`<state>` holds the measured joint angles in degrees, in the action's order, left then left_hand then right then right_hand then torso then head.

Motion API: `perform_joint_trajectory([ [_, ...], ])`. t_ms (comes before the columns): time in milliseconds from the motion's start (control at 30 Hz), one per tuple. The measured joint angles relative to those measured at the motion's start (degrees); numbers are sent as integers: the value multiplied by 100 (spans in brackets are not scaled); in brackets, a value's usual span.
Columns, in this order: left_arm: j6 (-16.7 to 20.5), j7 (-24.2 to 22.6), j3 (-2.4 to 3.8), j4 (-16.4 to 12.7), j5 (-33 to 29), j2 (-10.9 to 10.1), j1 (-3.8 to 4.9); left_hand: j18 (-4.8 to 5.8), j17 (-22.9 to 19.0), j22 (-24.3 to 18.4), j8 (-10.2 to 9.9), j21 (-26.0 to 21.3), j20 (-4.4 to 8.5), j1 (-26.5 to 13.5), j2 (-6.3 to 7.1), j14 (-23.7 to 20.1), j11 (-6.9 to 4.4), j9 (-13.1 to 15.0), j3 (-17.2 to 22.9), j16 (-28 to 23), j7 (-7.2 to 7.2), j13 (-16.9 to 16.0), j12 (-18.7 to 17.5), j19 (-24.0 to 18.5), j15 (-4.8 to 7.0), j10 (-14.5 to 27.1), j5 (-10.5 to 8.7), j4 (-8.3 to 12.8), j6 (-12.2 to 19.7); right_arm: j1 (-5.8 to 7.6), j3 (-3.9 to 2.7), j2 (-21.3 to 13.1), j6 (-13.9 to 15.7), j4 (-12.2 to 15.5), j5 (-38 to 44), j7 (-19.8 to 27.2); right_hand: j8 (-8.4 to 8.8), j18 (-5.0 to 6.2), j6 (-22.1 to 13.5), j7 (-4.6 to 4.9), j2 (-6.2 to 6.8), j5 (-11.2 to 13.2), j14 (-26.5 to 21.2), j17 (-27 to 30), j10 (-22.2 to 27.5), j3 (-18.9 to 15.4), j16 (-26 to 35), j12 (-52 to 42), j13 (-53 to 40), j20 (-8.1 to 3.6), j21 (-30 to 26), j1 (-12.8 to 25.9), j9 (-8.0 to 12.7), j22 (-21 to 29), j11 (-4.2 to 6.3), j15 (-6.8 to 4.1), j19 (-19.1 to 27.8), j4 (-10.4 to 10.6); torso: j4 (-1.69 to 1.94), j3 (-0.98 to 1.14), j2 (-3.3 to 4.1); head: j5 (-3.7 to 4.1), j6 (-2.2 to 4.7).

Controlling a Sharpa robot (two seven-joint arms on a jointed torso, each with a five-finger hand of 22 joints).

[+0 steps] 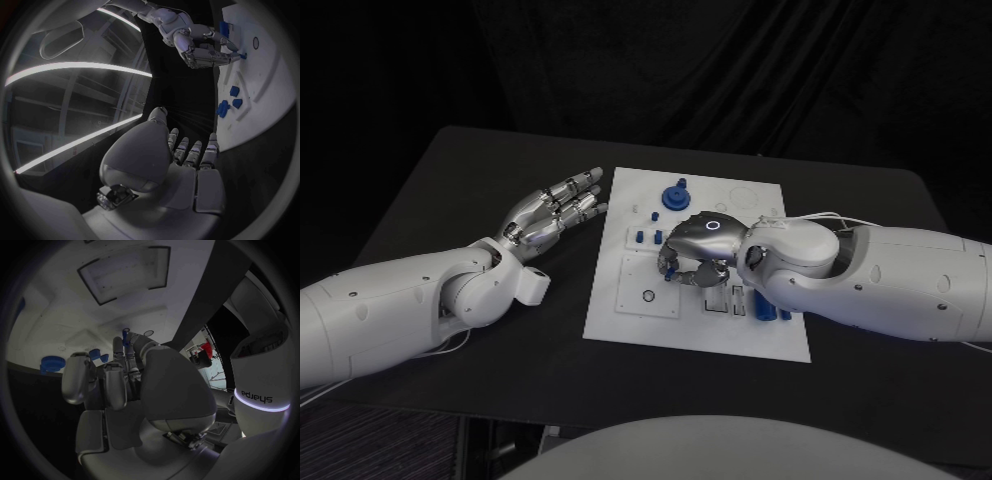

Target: Assemble the parts on the task board

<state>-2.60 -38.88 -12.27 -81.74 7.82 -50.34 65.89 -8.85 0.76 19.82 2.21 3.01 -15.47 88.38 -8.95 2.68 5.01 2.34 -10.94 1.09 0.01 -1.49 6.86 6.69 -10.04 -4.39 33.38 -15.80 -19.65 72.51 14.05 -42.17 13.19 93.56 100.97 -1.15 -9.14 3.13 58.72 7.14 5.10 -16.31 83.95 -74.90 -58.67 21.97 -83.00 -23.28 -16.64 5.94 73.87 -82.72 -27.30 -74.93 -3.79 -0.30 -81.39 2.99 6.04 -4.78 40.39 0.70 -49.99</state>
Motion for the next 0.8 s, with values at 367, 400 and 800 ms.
perform_joint_trajectory([
  [367, -11, 0, 0, 18, 0, 3, -10, 0, 0, 0, 0, 0, -22, 24, -24, 0, 21, 0, 0, 0, 20, 0, 0, 22, 0, 22, 0, 0, 20, -18, 11, -20, -7, 16, 1, 1, -18, 0, -1, -1, 0, 0, 0, 0, 0, 17, 0, 2, 5, 0, 0, 0, -1, 0, 0, 0, 0, -17, 0, 2, 0, -8, 0],
  [400, -12, 0, 0, 19, 0, 3, -12, 0, 0, 0, 0, 0, -21, 24, -24, 0, 21, 0, 0, 0, 20, 0, 0, 22, 0, 21, 0, 0, 20, -18, 11, -21, -8, 17, 1, 1, -18, 0, -1, -1, 1, 0, 0, 0, 0, 16, 0, 2, 5, 0, 0, 0, -1, 0, 0, 0, 0, -17, 0, 2, 0, -10, 0],
  [800, -27, 0, 0, 33, -1, 13, -29, 0, 0, -1, 0, 0, -21, 24, -24, 21, 21, 0, 15, 0, 20, 0, 0, 21, -21, 21, 0, -16, 20, -18, 7, -16, -27, 20, 1, -2, -18, 0, -6, -6, 6, 0, 0, 0, 1, 16, 0, 1, 4, 0, 0, -6, 0, 1, -1, 0, 0, -16, 2, 1, 0, -3, 0],
])
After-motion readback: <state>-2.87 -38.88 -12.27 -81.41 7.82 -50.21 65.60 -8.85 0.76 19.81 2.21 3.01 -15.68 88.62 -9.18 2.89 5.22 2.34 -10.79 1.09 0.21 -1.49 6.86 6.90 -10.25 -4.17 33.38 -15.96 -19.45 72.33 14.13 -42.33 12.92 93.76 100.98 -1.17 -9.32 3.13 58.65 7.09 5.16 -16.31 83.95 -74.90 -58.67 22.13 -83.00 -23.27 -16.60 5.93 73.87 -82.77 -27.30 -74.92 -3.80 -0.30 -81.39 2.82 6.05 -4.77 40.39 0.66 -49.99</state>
